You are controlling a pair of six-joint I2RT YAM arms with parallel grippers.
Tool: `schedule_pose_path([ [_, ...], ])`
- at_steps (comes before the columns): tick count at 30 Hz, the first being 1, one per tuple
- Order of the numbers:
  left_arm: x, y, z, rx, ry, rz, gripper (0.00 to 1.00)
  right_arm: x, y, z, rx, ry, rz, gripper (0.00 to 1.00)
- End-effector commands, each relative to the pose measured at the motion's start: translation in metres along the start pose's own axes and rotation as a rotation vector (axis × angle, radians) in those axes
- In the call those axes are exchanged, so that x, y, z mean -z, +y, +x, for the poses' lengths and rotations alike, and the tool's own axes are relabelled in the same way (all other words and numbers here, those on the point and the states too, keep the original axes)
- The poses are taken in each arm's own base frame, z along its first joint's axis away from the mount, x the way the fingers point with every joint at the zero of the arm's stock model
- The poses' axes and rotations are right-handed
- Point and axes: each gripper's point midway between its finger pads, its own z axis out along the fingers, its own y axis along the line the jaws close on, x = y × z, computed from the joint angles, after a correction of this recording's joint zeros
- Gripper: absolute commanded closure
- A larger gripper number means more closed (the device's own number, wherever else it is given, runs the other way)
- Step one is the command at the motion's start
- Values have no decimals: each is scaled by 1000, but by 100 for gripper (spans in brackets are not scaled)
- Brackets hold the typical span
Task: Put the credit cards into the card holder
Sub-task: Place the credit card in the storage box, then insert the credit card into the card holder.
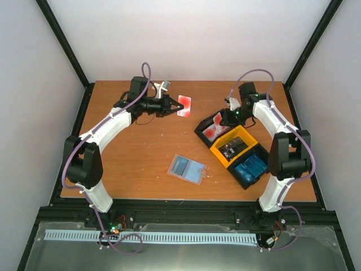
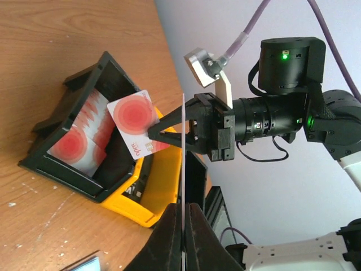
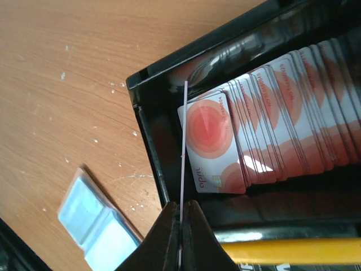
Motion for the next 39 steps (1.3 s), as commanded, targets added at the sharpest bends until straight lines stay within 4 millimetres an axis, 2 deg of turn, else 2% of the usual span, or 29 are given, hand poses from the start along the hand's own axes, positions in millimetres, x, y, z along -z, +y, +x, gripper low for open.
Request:
schedule_pose_path([
  [1,13,-16,-11,-99,-51,-42,99,-18,-1,5,75,76,63,97],
  [4,15,-14,-10,-109,-57,-60,99,-34,-2,6,82,125,78,96],
  [9,16,-7,-6,-110,-52,-85,99,-50,6,2,106,158,59,91],
  [11,16,-4,-4,-111,-48,-94,99,-60,14,6,128,186,52,89],
  [15,16,5,1,-116,-34,-125,99,-64,14,6,142,195,88,84],
  [17,16,9,4,-122,-25,-143,99,-59,11,1,137,172,129,82],
  [20,16,19,14,-121,-2,-165,99,-42,17,-11,130,100,159,73],
  [22,16,26,22,-119,16,-173,99,-23,28,-18,119,32,150,65],
  [25,17,34,40,-113,36,-171,99,-2,53,-18,84,-61,68,54],
  [27,19,36,52,-109,47,-158,99,2,65,-4,49,-96,6,50],
  [32,16,50,94,-87,106,-149,99,12,95,31,-77,-185,-125,48],
  [35,10,64,122,-60,153,-161,99,4,115,63,-124,-165,-159,48],
  [39,-2,74,149,-43,198,-164,99,-22,131,110,-166,-66,-141,52],
])
